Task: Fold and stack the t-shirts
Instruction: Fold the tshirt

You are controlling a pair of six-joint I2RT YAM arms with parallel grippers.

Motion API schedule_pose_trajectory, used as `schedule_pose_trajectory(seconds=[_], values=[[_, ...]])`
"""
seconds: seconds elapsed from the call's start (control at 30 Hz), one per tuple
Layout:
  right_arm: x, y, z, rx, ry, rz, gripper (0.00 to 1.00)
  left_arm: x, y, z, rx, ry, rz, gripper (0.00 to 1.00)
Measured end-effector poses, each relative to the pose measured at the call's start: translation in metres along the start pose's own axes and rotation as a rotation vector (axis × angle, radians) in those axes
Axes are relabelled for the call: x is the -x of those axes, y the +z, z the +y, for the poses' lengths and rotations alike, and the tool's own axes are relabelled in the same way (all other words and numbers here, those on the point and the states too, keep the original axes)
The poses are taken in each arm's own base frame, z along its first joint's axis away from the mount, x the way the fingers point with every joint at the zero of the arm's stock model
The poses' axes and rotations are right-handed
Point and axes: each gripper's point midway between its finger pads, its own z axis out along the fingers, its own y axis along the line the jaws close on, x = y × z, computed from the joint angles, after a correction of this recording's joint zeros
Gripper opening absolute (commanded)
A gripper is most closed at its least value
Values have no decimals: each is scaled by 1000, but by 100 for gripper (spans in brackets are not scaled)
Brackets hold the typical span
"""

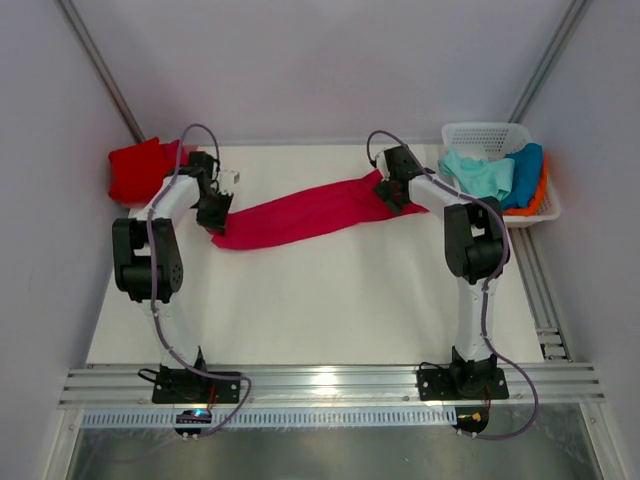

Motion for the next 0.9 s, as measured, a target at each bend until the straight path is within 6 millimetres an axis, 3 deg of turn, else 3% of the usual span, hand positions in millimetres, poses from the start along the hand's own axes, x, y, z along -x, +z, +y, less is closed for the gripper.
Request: schedule_pose_trajectory(seconds=[0.27, 0.4, 0.6, 0.9], values=[[20, 15, -8, -8, -32, 9, 99, 0, -49, -84, -171, 255, 41, 0], [32, 23, -10, 0, -32, 5, 99, -10, -62, -116, -250, 347, 86, 0], [40, 27, -9, 18, -37, 1, 99, -35, -79, -152, -366, 417, 178, 0], [54, 34, -8, 42, -43, -8, 99, -14, -99, -200, -531, 560, 97, 0]])
